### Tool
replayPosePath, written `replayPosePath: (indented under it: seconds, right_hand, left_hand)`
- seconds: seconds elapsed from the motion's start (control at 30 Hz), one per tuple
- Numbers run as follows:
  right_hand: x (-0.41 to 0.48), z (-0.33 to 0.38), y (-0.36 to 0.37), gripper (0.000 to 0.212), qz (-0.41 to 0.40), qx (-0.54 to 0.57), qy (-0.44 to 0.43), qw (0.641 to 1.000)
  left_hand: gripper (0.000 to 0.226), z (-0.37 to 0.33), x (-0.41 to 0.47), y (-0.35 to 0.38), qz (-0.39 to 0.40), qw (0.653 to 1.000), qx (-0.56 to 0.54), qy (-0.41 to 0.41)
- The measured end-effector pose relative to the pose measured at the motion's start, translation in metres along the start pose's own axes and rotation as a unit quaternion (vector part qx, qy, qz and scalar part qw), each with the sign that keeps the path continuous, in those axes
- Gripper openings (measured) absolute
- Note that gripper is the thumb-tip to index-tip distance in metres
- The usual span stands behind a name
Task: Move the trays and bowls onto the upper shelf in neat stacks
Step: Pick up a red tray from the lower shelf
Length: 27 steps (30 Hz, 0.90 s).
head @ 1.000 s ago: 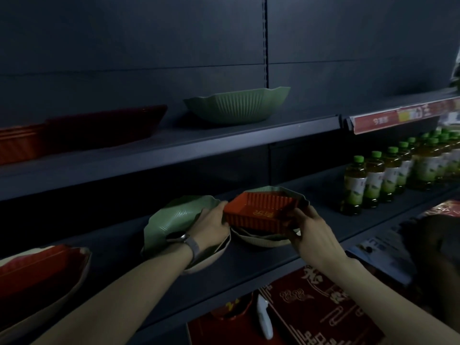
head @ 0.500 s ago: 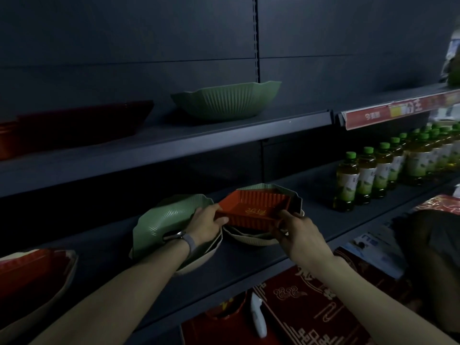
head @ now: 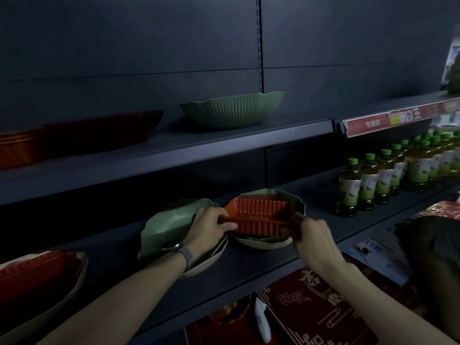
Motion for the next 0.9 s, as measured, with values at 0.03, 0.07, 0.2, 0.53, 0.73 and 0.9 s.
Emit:
replayPosePath:
  seconds: [0.03,0.07,0.2,0.53,0.73,0.9]
  right_hand:
    - [-0.003,0.001,-0.003,0.043,-0.007,0.000,0.004,1.000]
    - [-0.006,0.003,-0.007,0.038,-0.016,0.002,0.002,1.000]
    - [-0.014,0.008,-0.020,0.025,-0.048,0.023,-0.027,0.998]
    - [-0.041,0.030,-0.057,0.005,-0.042,0.053,-0.074,0.995]
    - [-0.058,0.048,-0.082,0.007,-0.043,0.055,-0.116,0.991]
    - [-0.068,0.072,-0.102,0.009,-0.053,0.070,-0.145,0.986]
  left_hand:
    - [0.015,-0.003,-0.004,-0.004,-0.007,1.000,-0.002,0.005]
    - [0.014,-0.006,-0.008,-0.007,-0.012,1.000,-0.004,0.006]
    - [0.013,-0.017,-0.026,-0.020,-0.031,0.999,-0.019,0.014]
    - [0.012,-0.038,-0.084,-0.053,-0.029,0.998,-0.030,0.035]
    - [0.014,-0.058,-0.120,-0.085,-0.057,0.997,-0.039,0.043]
    - [0.015,-0.070,-0.145,-0.116,-0.078,0.995,-0.053,0.042]
Point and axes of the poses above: each hand's wrist, its own x-axis towards the middle knuckle, its own y-axis out of the palm, z = x × y, the point moved 3 cm from there along x, towards the middle knuckle, and after that the axes turned 1 degree about -y, right-handed, at the moved point
